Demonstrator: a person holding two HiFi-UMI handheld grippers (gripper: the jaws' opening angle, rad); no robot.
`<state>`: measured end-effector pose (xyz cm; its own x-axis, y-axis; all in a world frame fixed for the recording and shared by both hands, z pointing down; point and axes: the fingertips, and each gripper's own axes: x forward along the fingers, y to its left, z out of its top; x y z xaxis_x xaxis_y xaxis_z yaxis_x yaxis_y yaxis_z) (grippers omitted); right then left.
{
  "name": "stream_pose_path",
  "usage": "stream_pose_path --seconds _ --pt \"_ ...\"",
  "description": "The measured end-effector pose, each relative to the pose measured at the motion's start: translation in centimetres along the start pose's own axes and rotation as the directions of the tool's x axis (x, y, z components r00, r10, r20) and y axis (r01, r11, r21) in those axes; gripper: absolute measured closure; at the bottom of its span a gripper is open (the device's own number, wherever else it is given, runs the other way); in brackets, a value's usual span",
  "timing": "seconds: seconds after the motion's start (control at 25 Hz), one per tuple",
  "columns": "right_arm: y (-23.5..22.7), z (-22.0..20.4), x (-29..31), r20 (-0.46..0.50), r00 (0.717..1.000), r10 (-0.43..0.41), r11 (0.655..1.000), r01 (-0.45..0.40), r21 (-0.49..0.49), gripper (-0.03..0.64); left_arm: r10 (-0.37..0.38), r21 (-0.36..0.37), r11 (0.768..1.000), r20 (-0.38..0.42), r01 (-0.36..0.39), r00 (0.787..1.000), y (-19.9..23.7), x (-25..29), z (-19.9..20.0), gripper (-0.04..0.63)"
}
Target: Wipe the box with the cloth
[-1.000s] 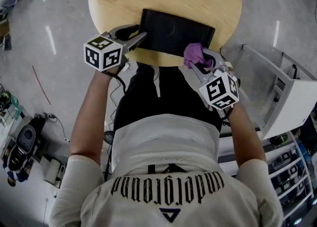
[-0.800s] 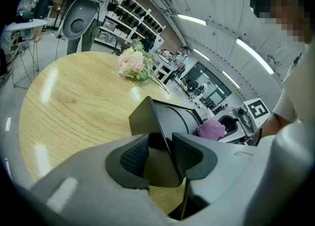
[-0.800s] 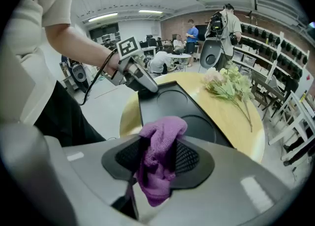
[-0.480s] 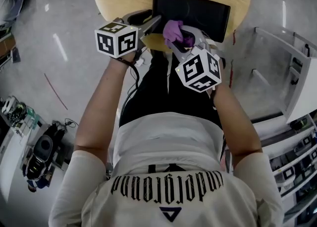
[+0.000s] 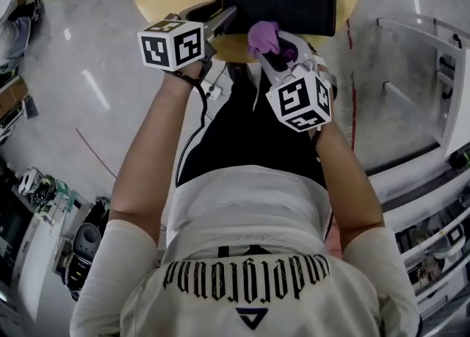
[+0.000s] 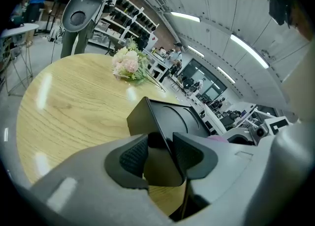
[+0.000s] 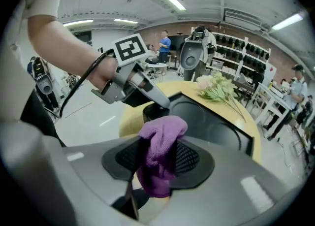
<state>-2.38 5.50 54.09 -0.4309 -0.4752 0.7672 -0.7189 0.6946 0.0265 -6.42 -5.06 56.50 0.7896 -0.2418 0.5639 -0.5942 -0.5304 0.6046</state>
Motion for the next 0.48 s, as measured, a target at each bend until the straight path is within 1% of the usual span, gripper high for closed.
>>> stream_pose_path --seconds 0.12,0.24,0.36,0.48 --pt "-2.8 -4.7 -3.5 -0.021 0.997 -0.072 0.995 0.073 0.069 0.459 -0.007 0.003 1.0 -0.001 0.007 1.0 -1.4 0.8 -0.6 0.42" --pt "-5.0 -8.9 -5.3 -0.075 0.99 -0.12 0.981 0.129 0.142 0.46 -0.007 0.013 1.0 -0.001 0.007 1.0 -1.6 1.0 -0.7 0.419" --pt "-7.0 -12.3 -6.1 -0.13 0.979 -0.156 0.955 0.184 0.233 0.459 -0.011 0.016 1.0 -0.003 0.011 1.0 -1.5 1.0 -0.6 0.418" --pt "-8.6 -14.6 -6.4 -0.171 0.967 -0.188 0.924 0.233 0.303 0.459 -0.024 0.019 1.0 -0.01 0.024 1.0 -1.8 1.2 -0.6 0.416"
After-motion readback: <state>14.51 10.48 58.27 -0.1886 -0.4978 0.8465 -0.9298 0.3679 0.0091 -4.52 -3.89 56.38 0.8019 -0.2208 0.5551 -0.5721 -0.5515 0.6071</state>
